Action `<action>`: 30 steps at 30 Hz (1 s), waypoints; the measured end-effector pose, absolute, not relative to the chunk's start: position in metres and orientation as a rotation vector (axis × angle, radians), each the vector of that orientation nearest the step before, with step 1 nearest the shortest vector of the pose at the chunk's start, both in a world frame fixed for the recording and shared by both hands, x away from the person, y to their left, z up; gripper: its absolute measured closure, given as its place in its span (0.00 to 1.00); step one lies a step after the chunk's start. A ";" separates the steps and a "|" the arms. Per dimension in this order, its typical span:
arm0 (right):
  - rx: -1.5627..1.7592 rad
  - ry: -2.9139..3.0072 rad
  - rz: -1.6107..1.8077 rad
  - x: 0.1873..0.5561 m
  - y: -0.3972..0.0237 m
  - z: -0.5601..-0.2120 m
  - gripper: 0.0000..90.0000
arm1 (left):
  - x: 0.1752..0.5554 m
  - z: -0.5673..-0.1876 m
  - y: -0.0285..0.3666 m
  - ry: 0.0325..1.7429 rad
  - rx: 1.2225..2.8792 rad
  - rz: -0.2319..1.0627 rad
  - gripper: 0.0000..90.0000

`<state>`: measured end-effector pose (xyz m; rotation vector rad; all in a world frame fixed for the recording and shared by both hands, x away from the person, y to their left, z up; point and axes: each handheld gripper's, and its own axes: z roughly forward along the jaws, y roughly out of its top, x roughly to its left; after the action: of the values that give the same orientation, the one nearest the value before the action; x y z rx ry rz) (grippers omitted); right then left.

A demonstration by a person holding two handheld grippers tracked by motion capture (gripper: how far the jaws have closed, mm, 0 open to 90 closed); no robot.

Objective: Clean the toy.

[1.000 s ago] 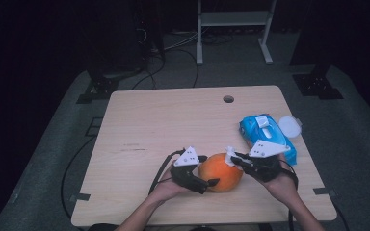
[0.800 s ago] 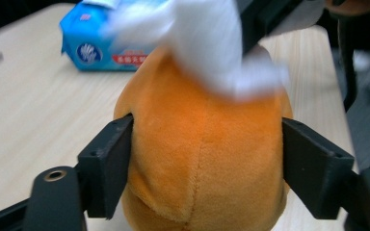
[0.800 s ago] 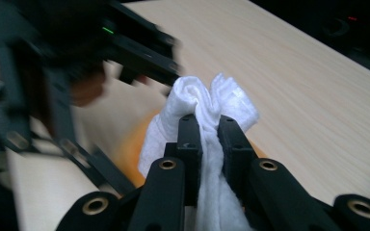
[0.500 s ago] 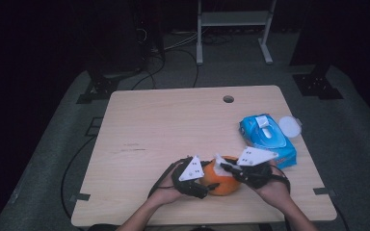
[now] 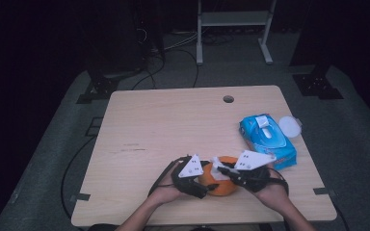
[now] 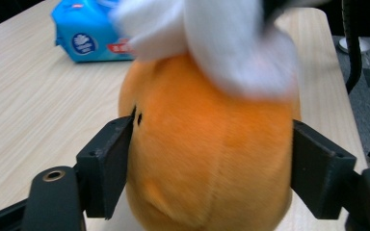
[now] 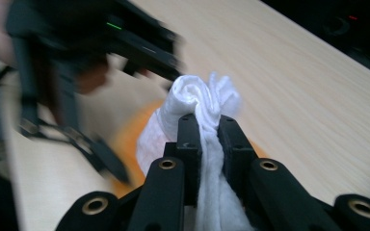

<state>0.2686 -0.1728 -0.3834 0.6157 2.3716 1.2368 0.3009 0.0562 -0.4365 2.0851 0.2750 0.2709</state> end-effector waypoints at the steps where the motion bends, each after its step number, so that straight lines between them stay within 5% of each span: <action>1: 0.660 2.354 1.231 0.274 -0.183 -0.384 0.89 | 0.303 -0.437 0.058 0.282 2.079 0.268 0.27; 4: 0.775 2.314 1.214 0.285 -0.204 -0.388 0.89 | 0.309 -0.440 0.064 0.322 2.057 0.240 0.26; 8: 0.803 2.301 1.204 0.285 -0.203 -0.395 0.90 | 0.306 -0.430 0.059 0.322 2.031 0.250 0.10; 16: 0.704 2.352 1.270 0.276 -0.179 -0.391 0.89 | 0.302 -0.434 0.061 0.259 2.045 0.242 0.26; 24: 0.860 2.344 1.333 0.291 -0.215 -0.400 0.89 | 0.301 -0.441 0.065 0.222 2.042 0.227 0.26; 30: 0.740 2.381 1.361 0.277 -0.186 -0.393 0.89 | 0.298 -0.441 0.062 0.208 2.065 0.240 0.26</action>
<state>0.2773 -0.1858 -0.3926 0.7401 2.3806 1.3610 0.2981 0.0624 -0.4413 2.0653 0.2081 0.2398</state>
